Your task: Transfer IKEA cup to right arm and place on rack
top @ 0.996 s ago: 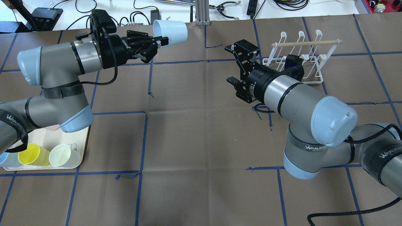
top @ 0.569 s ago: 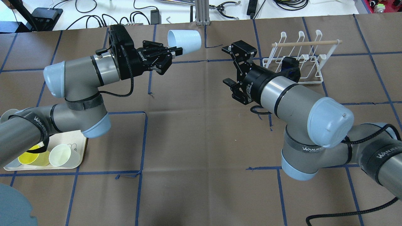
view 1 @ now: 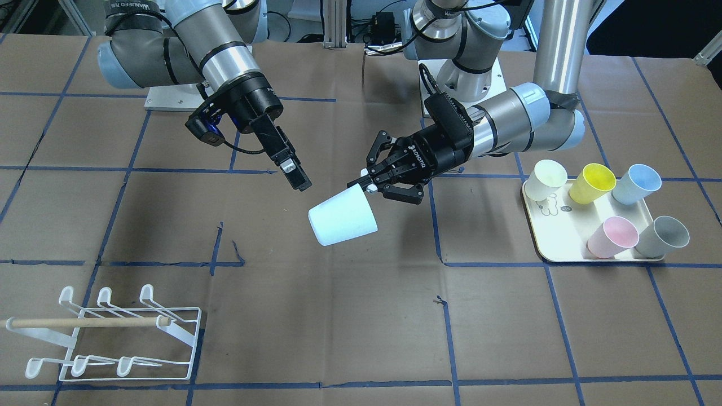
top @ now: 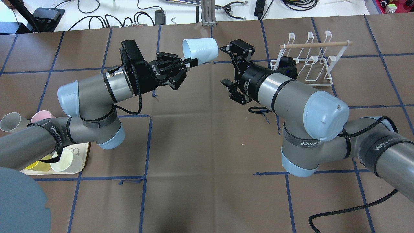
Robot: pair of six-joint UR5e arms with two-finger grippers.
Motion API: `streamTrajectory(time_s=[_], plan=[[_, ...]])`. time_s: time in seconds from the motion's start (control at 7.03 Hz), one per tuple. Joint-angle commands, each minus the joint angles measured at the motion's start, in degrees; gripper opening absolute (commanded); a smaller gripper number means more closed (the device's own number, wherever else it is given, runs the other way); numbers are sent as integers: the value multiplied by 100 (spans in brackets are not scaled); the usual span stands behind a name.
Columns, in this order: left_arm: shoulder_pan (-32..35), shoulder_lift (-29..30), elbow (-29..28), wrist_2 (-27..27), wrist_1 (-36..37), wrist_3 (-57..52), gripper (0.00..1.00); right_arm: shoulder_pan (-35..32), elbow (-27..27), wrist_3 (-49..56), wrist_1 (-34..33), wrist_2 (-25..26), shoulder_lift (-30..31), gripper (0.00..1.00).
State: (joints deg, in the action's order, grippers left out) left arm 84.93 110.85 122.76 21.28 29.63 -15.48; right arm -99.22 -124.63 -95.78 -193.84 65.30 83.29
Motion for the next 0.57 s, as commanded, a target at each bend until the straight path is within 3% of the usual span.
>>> streamTrajectory(time_s=[0.0,0.43], plan=[[-2,-10,38,-9,43,19,4,-88,333,-2,4,9,-312,100],[-2,-10,20,-1,43,107,6,-247,607,7,4,176,-629,100]])
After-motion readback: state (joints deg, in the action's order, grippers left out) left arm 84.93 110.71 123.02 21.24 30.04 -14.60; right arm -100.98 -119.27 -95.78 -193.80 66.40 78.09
